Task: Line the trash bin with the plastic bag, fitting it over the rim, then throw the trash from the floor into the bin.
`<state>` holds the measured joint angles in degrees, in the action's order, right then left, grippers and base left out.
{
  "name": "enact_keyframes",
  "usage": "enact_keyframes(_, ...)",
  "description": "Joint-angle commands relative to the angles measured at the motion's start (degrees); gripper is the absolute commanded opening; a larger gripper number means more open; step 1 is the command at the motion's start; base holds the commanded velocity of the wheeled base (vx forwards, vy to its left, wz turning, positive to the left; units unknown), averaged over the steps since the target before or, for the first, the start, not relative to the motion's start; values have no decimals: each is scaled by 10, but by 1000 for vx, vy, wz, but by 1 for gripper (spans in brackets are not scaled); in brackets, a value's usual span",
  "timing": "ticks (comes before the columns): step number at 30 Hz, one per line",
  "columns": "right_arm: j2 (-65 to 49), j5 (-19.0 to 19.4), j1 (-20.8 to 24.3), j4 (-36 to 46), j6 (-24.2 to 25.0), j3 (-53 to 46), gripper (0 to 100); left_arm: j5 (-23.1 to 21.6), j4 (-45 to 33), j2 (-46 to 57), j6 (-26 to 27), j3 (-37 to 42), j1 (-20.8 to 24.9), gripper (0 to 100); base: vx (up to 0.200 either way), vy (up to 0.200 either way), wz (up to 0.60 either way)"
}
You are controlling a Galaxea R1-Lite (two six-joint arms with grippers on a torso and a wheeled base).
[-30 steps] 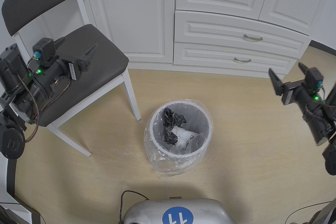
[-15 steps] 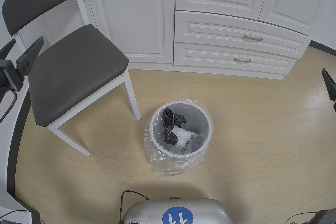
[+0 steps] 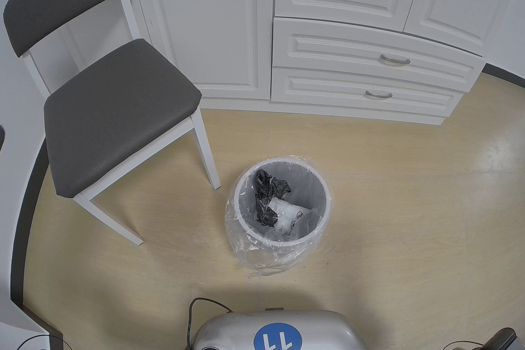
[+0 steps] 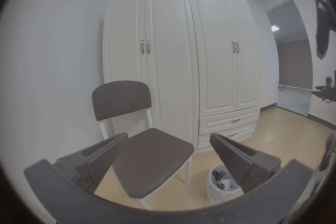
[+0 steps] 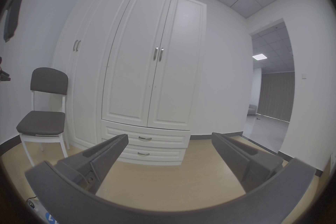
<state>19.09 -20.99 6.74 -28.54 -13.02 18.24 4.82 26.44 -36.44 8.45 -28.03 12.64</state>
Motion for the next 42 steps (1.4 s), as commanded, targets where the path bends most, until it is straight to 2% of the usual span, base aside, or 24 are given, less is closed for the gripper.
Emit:
enact_keyframes(1,-159,2,-55,67,47,-46,100,4,-97,169,0,17,-1,100,0,0,0)
enact_keyframes(3,-168,6,-62,70,63,-51,100,4,-112,189,-1,21,-2,100,0,0,0)
enact_keyframes(5,-191,0,-67,90,93,-64,100,5,-170,238,-1,28,-2,100,0,0,0)
enact_keyframes(9,-191,5,-67,93,127,-73,100,5,-200,263,-3,40,-29,100,0,0,0)
enact_keyframes(15,-191,8,-67,89,130,-98,100,7,-202,306,-5,84,-47,100,0,0,0)
enact_keyframes(19,-191,7,-67,69,131,-147,100,54,-186,307,-19,146,-61,100,0,0,0)
enact_keyframes(21,-191,8,-67,47,130,-169,100,59,-177,308,-20,166,-77,100,0,0,0)
enact_keyframes(25,-191,9,-67,38,132,-181,100,51,-181,324,-19,184,-108,100,0,0,0)
enact_keyframes(31,-191,53,-67,42,135,-181,100,19,-184,353,-21,251,-122,100,0,0,0)
enact_keyframes(33,-191,64,-67,62,142,-181,100,17,-194,356,-25,279,-123,100,0,0,0)
enact_keyframes(36,-191,75,-67,116,147,-182,100,9,-261,360,-50,272,-125,100,0,0,0)
enact_keyframes(42,-191,79,-68,253,150,-181,100,5,-254,360,-67,273,-125,100,0,0,0)
